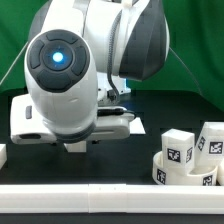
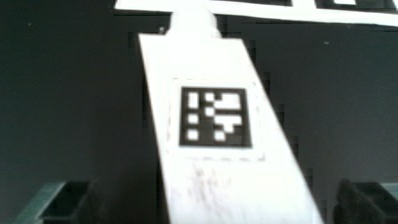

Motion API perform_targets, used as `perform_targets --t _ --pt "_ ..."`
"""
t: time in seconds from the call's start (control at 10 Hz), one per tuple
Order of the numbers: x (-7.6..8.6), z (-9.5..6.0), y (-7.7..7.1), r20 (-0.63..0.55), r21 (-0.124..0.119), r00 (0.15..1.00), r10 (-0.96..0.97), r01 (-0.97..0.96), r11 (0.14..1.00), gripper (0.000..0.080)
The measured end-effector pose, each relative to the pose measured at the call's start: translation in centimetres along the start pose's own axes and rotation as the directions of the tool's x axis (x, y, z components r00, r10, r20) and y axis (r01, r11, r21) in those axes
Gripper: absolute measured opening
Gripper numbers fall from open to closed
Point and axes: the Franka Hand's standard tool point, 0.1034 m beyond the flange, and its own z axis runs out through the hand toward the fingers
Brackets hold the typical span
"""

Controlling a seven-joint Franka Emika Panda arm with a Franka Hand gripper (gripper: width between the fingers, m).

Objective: Assemble stool

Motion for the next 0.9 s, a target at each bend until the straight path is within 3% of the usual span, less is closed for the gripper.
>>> perform_targets --t 0.4,0.5,0.6,0.7,0.9 --pt "0.21 0.52 -0.19 -0.006 -0.005 1.000 -0.003 0.003 1.000 0.0602" --pt "0.22 0.52 -0.24 -0.006 -0.005 1.000 -0.004 0.004 1.000 0.0424" --pt "0.22 0.50 -0.22 -0.006 -0.005 1.000 -0.004 0.004 1.000 0.0424" --pt "0.23 0.50 -0.20 -0.006 -0.005 1.000 -0.004 0.004 1.000 0.0325" --pt "0.24 0.47 -0.17 -0.007 -0.005 1.000 -0.003 0.003 1.000 0.0325"
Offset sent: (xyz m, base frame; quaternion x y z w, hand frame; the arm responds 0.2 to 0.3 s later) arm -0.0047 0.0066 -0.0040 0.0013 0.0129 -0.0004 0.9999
